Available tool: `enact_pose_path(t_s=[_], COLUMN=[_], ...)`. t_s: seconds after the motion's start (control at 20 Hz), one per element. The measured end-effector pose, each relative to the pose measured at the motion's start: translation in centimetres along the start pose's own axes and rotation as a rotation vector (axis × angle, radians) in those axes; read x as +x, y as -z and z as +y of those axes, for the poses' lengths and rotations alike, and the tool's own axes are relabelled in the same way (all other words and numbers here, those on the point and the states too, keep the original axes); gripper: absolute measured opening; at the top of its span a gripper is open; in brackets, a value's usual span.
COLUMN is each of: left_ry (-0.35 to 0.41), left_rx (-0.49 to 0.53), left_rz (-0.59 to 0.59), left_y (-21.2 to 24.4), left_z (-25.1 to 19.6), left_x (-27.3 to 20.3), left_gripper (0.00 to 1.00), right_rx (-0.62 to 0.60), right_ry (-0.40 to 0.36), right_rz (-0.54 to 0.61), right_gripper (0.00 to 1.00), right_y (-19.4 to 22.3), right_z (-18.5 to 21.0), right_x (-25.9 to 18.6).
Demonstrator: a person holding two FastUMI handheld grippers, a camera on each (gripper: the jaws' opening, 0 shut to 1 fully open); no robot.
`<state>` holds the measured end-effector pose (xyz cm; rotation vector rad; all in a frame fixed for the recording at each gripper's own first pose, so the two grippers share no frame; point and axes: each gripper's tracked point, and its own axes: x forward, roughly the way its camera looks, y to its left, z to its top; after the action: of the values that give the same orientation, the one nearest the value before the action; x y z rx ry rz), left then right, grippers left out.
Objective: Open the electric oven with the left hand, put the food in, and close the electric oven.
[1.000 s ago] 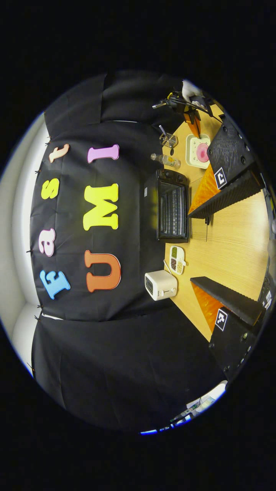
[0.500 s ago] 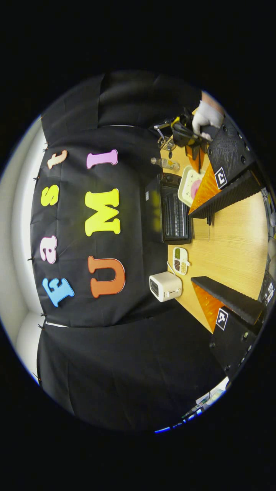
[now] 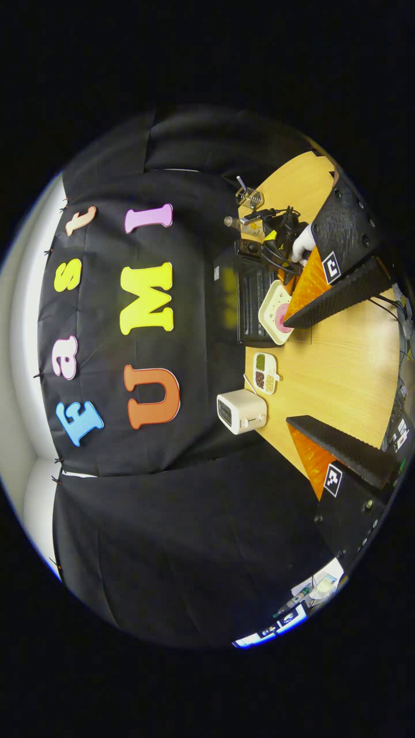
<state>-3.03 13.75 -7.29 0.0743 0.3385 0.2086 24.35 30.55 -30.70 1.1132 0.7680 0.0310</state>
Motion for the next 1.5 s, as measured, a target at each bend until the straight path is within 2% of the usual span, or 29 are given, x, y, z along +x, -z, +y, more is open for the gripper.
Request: enact_pose_path(t_s=[0.1, 0.2, 0.25, 0.3, 0.5, 0.65, 0.7, 0.75, 0.8, 0.85, 0.9, 1.05, 1.1, 1.15, 1.2, 1.3, 1.35, 1.4, 1.45, 1.5], left_ry=[-0.016, -0.036, -0.046, -0.055, -0.097, -0.12, -0.127, -0.132, -0.136, -0.137, -0.137, -0.14, -0.139, -0.137, -0.139, -0.141, -0.14, -0.14, -0.135, -0.133], left_rx=[0.001, -0.008, -0.015, -0.023, -0.038, -0.044, -0.046, -0.05, -0.055, -0.06, -0.063, -0.067, -0.071, -0.077, -0.08, -0.093, -0.104, -0.119, -0.133, -0.142], left_rz=[0.002, 0.006, 0.008, 0.01, 0.021, 0.022, 0.024, 0.027, 0.025, 0.022, 0.016, -0.008, -0.02, -0.03, -0.042, -0.058, -0.061, -0.064, -0.069, -0.075], left_y=[0.1, 0.1, 0.1, 0.2, 0.7, 0.9, 1.0, 1.1, 1.0, 0.9, 0.7, 0.3, 0.2, 0.1, 0.1, 0.4, 0.8, 1.2, 1.4, 1.7], left_z=[0.3, 0.7, 0.8, 0.8, 1.3, 1.5, 1.5, 1.6, 1.6, 1.5, 1.4, 1.3, 1.3, 1.2, 1.3, 1.5, 1.6, 1.8, 1.8, 2.0], left_x=[0.4, 0.8, 1.1, 1.3, 1.4, 1.2, 1.1, 0.9, 0.8, 0.7, 0.6, 0.4, 0.1, -0.1, -0.2, -0.6, -1.0, -1.3, -1.5, -1.7], left_gripper=[0.96, 0.96, 0.97, 0.97, 0.97, 0.97, 0.96, 0.97, 0.97, 0.97, 0.97, 0.97, 0.97, 0.97, 0.97, 0.96, 0.97, 0.96, 0.97, 0.97], right_rx=[0.018, 0.013, 0.008, 0.002, -0.04, -0.079, -0.079, -0.073, -0.076, -0.088, -0.105, -0.151, -0.178, -0.214, -0.257, -0.377, -0.45, -0.52, -0.585, -0.64], right_ry=[0.004, 0.016, 0.017, 0.011, -0.011, -0.045, -0.064, -0.084, -0.094, -0.089, -0.078, -0.073, -0.073, -0.073, -0.08, -0.103, -0.112, -0.119, -0.122, -0.118], right_rz=[-0.008, -0.038, -0.056, -0.081, -0.149, -0.196, -0.192, -0.187, -0.188, -0.187, -0.179, -0.17, -0.165, -0.16, -0.152, -0.137, -0.128, -0.128, -0.134, -0.142], right_gripper=[0.04, 0.04, 0.0, 0.04, 0.04, 0.06, 0.04, 0.12, 0.17, 0.27, 0.48, 0.73, 0.76, 0.71, 0.81, 0.84, 0.79, 0.81, 0.89, 0.91], right_y=[-1.0, -3.0, -4.3, -5.6, -9.5, -11.1, -11.2, -11.2, -11.3, -11.4, -11.4, -11.2, -11.1, -11.0, -10.7, -9.8, -9.2, -8.8, -8.6, -8.3], right_z=[0.5, 0.6, 0.7, 0.9, 1.4, 1.6, 1.9, 2.1, 2.2, 2.0, 1.7, 1.9, 2.0, 2.3, 2.7, 3.8, 4.2, 4.5, 4.6, 4.8], right_x=[1.5, 3.0, 3.6, 4.1, 5.7, 6.2, 6.3, 6.1, 5.8, 5.5, 5.1, 3.0, 2.1, 1.2, 0.4, -2.0, -3.4, -4.8, -6.1, -7.4])
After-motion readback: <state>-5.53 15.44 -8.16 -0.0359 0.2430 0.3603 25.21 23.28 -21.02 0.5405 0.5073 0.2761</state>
